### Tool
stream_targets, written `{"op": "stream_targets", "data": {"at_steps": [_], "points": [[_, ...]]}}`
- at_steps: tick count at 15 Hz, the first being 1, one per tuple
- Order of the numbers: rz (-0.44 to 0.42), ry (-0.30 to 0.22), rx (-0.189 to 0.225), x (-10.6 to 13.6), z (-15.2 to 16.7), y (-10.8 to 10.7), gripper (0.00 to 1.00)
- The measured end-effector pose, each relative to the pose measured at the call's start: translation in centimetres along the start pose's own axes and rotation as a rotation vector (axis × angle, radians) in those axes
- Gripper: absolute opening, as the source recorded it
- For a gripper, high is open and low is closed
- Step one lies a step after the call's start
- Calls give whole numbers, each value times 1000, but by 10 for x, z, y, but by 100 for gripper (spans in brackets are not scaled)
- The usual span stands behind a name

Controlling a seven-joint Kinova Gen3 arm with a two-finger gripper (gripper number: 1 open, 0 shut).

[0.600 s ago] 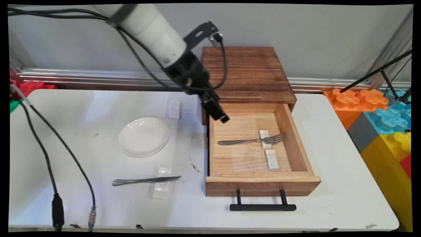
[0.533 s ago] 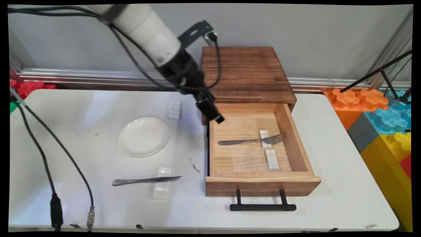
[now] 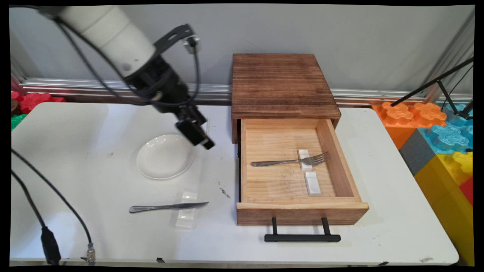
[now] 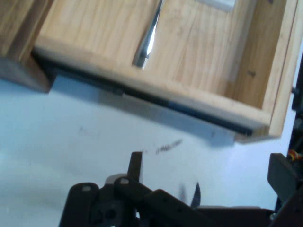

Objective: Pick up the knife from the right of the white plate

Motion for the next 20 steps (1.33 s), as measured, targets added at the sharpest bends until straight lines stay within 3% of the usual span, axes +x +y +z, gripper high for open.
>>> {"op": "stream_targets", "data": {"at_steps": [5,11,20], "points": [[1,-22,-24,-49,-22,-2,100],[65,-28,-53,-109,-36,-5,100],[176,-34,-60,-179,-20,-10,100]]}}
